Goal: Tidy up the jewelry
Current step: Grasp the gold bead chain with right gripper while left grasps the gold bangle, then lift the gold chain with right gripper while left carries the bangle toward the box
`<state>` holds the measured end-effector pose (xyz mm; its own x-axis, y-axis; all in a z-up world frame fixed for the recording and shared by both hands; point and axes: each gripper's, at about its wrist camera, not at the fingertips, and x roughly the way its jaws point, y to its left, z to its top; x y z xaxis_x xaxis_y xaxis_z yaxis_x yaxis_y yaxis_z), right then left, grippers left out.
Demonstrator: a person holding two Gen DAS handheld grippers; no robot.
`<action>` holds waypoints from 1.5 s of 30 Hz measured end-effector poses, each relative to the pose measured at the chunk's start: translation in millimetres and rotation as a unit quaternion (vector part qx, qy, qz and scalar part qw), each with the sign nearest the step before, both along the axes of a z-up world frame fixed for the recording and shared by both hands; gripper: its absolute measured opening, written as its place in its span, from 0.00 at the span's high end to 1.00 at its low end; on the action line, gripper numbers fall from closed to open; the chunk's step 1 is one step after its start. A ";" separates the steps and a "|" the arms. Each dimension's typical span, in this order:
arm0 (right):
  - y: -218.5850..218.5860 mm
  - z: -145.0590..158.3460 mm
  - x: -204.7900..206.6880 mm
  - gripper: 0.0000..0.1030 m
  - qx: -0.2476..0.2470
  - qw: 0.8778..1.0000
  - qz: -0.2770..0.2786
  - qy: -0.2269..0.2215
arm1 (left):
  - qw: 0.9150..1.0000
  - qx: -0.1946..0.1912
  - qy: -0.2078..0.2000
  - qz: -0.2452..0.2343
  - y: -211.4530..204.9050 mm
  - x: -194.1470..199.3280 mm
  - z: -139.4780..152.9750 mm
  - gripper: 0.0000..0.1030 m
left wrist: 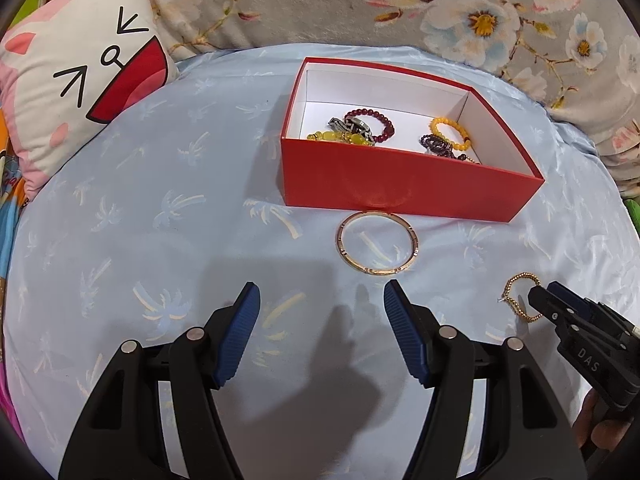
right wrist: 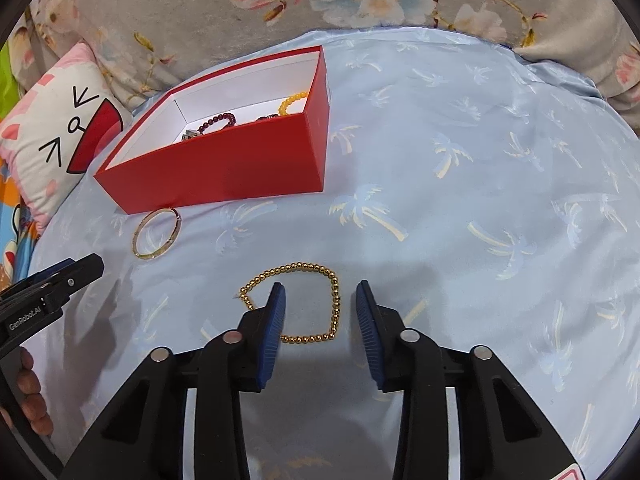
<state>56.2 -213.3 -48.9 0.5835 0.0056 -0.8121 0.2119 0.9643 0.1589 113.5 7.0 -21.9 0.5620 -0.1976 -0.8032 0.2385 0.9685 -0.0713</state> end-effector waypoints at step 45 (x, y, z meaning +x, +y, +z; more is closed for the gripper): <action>15.1 9.4 -10.3 0.96 -0.003 1.000 0.012 -0.013 | 1.000 0.012 -0.002 -0.017 -24.3 23.3 -10.3 0.97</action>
<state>45.9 -198.2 -39.5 0.6039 0.0143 -0.7970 0.1847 0.9701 0.1573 136.8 -17.3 -32.2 0.5586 -0.1972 -0.8056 0.2717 0.9613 -0.0469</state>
